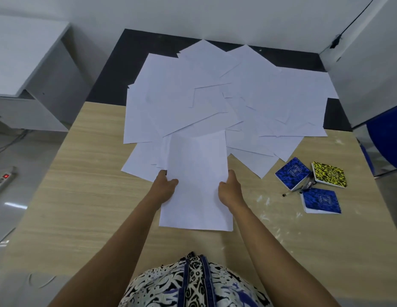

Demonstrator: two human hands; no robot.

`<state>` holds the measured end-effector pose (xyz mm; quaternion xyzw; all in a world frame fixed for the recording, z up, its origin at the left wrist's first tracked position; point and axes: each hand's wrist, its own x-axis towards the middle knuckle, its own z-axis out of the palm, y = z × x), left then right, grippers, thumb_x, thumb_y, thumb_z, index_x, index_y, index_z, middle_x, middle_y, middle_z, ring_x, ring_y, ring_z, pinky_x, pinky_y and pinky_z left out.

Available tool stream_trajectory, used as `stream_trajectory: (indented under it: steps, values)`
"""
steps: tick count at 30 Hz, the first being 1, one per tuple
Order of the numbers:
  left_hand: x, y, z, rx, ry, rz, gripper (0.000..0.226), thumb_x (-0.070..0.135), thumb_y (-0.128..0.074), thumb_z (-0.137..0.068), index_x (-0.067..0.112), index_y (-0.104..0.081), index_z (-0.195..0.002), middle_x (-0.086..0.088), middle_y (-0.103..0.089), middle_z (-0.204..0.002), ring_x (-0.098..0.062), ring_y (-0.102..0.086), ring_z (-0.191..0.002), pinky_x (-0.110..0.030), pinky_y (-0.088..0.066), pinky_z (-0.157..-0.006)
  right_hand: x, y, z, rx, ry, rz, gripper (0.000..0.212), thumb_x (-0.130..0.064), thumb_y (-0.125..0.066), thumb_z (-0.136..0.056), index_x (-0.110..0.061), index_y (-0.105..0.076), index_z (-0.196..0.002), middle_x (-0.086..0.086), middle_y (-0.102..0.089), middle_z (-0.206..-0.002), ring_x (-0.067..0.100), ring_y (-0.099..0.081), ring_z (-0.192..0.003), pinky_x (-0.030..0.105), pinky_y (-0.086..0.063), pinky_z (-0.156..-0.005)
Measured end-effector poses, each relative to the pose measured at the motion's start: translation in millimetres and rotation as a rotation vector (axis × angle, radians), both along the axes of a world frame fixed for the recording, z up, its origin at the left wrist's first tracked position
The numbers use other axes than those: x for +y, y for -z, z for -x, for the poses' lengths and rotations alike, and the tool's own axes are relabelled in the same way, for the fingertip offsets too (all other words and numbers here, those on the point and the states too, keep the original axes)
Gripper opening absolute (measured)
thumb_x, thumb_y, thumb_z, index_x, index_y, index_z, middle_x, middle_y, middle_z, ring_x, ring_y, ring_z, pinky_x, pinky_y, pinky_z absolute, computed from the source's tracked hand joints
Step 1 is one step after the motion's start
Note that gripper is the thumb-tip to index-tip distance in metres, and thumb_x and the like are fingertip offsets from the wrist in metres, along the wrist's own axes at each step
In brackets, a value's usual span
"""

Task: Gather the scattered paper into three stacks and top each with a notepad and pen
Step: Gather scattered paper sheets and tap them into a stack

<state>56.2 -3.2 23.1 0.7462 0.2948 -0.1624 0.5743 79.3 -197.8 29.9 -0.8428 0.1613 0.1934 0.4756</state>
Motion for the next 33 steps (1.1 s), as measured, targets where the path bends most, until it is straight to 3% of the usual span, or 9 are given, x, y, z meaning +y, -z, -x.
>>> stream_trajectory:
  steps: [4,9,12,16,19,22,26,30,33]
  values:
    - [13.7,3.6,-10.0,0.006,0.046,-0.04,0.04,0.013,-0.054,-0.095,0.006,-0.043,-0.133,-0.006,-0.054,-0.118,-0.022,-0.055,-0.102,-0.031,-0.042,-0.084,6.6,9.9,-9.7,0.028,0.033,-0.033,0.038,0.001,-0.034,-0.09,-0.015,-0.044,-0.122,-0.002,-0.054,-0.103,0.004,-0.048,-0.076,0.016,-0.037,-0.058]
    - [29.6,14.6,-27.1,0.049,0.165,-0.068,0.035,0.011,-0.054,-0.094,0.011,-0.048,-0.128,-0.01,-0.064,-0.107,-0.027,-0.064,-0.093,-0.036,-0.052,-0.078,14.5,22.4,-27.1,0.029,0.078,-0.016,0.034,-0.001,-0.037,-0.09,-0.013,-0.046,-0.12,0.0,-0.056,-0.096,0.007,-0.05,-0.072,0.019,-0.04,-0.057]
    - [31.2,20.7,-34.5,0.06,0.235,-0.097,0.033,0.01,-0.054,-0.094,0.013,-0.05,-0.127,-0.009,-0.065,-0.099,-0.027,-0.065,-0.088,-0.036,-0.053,-0.074,12.5,29.9,-34.6,-0.009,0.079,0.021,0.03,-0.004,-0.042,-0.089,-0.014,-0.05,-0.117,0.007,-0.062,-0.104,0.019,-0.056,-0.08,0.027,-0.044,-0.064]
    - [26.4,27.8,-44.9,0.051,0.341,-0.174,0.027,0.011,-0.054,-0.094,0.015,-0.054,-0.12,0.0,-0.063,-0.084,-0.017,-0.06,-0.07,-0.023,-0.048,-0.059,0.0,42.8,-44.6,0.057,0.06,0.055,0.033,-0.013,-0.05,-0.092,-0.015,-0.047,-0.125,0.001,-0.06,-0.106,0.02,-0.056,-0.088,0.028,-0.045,-0.076]
    - [21.6,32.0,-53.7,0.007,0.365,-0.26,0.021,0.019,-0.061,-0.092,0.014,-0.058,-0.112,-0.003,-0.065,-0.089,-0.012,-0.056,-0.067,-0.019,-0.042,-0.054,-11.8,49.1,-51.2,0.061,0.093,0.061,0.029,-0.012,-0.047,-0.095,-0.01,-0.05,-0.123,-0.001,-0.056,-0.102,0.019,-0.054,-0.09,0.026,-0.039,-0.076]
    - [17.3,35.7,-63.1,-0.115,0.342,-0.356,0.024,0.033,-0.066,-0.088,0.015,-0.064,-0.104,-0.004,-0.062,-0.103,-0.015,-0.057,-0.083,-0.024,-0.044,-0.07,-21.2,54.8,-52.7,-0.042,0.229,0.041,0.02,-0.012,-0.046,-0.098,-0.005,-0.056,-0.114,0.0,-0.057,-0.098,0.02,-0.055,-0.091,0.024,-0.036,-0.076]
    - [13.1,40.3,-76.9,-0.167,0.379,-0.613,0.049,0.04,-0.064,-0.088,0.021,-0.053,-0.131,-0.006,-0.038,-0.143,-0.03,-0.035,-0.131,-0.046,-0.036,-0.104,-30.1,67.6,-50.7,0.003,0.422,-0.112,0.023,-0.019,-0.05,-0.097,-0.011,-0.056,-0.117,-0.003,-0.06,-0.105,0.02,-0.058,-0.101,0.031,-0.044,-0.086]
    - [11.5,51.6,-80.1,0.082,0.504,-0.728,0.071,0.046,-0.055,-0.091,0.025,-0.022,-0.15,-0.011,-0.001,-0.16,-0.032,-0.005,-0.146,-0.053,-0.021,-0.112,-39.8,73.0,-50.9,0.044,0.385,-0.239,0.032,-0.022,-0.065,-0.088,-0.016,-0.057,-0.118,-0.002,-0.065,-0.11,0.018,-0.063,-0.101,0.039,-0.052,-0.091]
    - [8.7,55.2,-78.4,0.125,0.558,-0.816,0.069,0.048,-0.049,-0.094,0.028,-0.018,-0.152,-0.01,-0.003,-0.16,-0.031,-0.008,-0.146,-0.052,-0.021,-0.112,-43.9,74.1,-51.5,0.052,0.333,-0.235,0.034,-0.014,-0.063,-0.088,-0.016,-0.055,-0.121,-0.003,-0.064,-0.11,0.018,-0.062,-0.1,0.037,-0.051,-0.09]
